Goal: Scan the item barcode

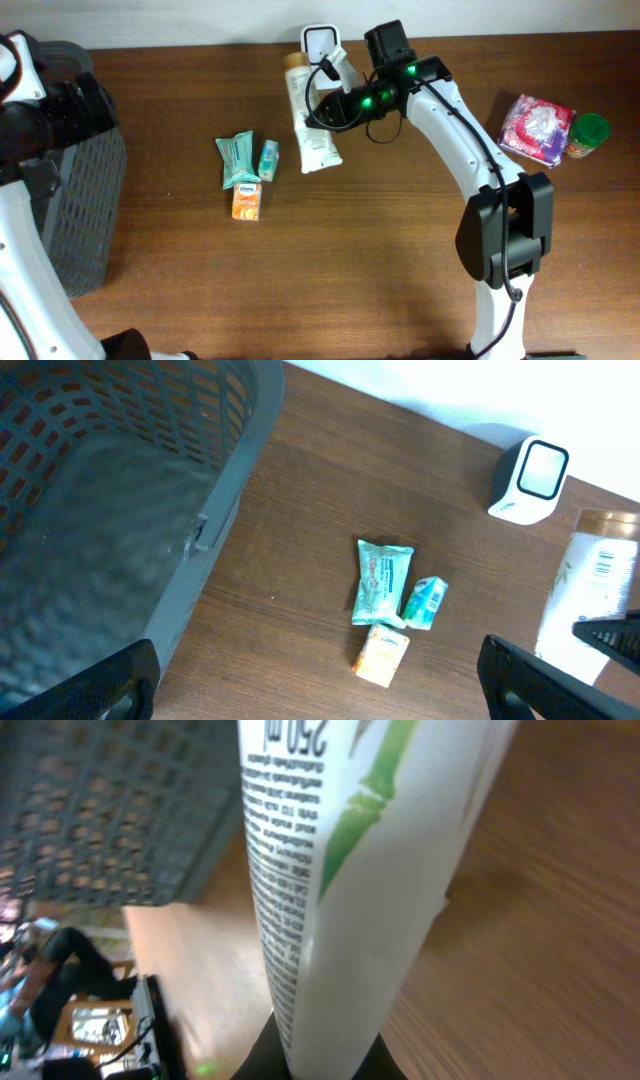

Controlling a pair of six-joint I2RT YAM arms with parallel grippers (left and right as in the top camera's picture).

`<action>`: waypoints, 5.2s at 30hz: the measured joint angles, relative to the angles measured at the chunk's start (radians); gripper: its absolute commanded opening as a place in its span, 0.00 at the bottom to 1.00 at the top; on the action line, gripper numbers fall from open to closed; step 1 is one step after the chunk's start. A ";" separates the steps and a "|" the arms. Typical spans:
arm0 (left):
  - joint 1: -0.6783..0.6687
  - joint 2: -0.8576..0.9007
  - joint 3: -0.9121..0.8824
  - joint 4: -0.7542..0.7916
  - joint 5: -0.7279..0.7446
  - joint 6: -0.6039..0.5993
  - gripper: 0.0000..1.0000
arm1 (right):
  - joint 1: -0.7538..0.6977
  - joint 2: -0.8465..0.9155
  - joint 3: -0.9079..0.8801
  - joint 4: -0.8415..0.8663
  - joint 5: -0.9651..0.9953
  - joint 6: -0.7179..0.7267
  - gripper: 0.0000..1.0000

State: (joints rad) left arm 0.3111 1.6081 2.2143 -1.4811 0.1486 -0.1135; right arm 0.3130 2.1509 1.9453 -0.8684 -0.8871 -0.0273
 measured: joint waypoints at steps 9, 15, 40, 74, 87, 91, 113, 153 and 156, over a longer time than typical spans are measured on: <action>0.000 0.000 0.000 0.000 0.000 0.000 0.99 | -0.105 -0.021 0.000 0.038 -0.248 -0.070 0.04; 0.000 0.000 0.000 0.000 0.000 0.000 0.99 | -0.109 -0.021 0.000 0.034 -0.267 -0.078 0.04; 0.000 0.000 0.000 0.000 0.000 0.000 0.99 | -0.109 -0.021 0.000 0.031 -0.267 -0.078 0.04; 0.000 0.000 0.000 0.000 0.000 0.000 0.99 | 0.069 -0.035 -0.359 -0.117 1.294 0.369 0.24; 0.000 0.000 0.000 0.000 0.000 0.000 0.99 | -0.019 -0.035 -0.096 -0.264 0.970 0.227 0.97; 0.000 0.000 0.000 0.000 0.000 0.000 0.99 | -0.096 -0.035 -0.181 -0.231 0.740 0.039 0.87; 0.000 0.000 0.000 0.000 0.000 0.000 0.99 | -0.049 0.010 -0.377 0.055 0.686 0.136 0.15; 0.000 0.000 0.000 0.000 0.000 0.000 0.99 | 0.021 0.257 0.122 0.513 0.641 0.536 0.04; 0.000 0.000 0.000 -0.001 0.000 0.000 0.99 | 0.005 0.258 0.290 0.357 0.634 0.493 0.04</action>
State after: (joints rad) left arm 0.3111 1.6081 2.2147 -1.4822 0.1486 -0.1135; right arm 0.3180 2.4088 2.2356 -0.5110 -0.2535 0.4656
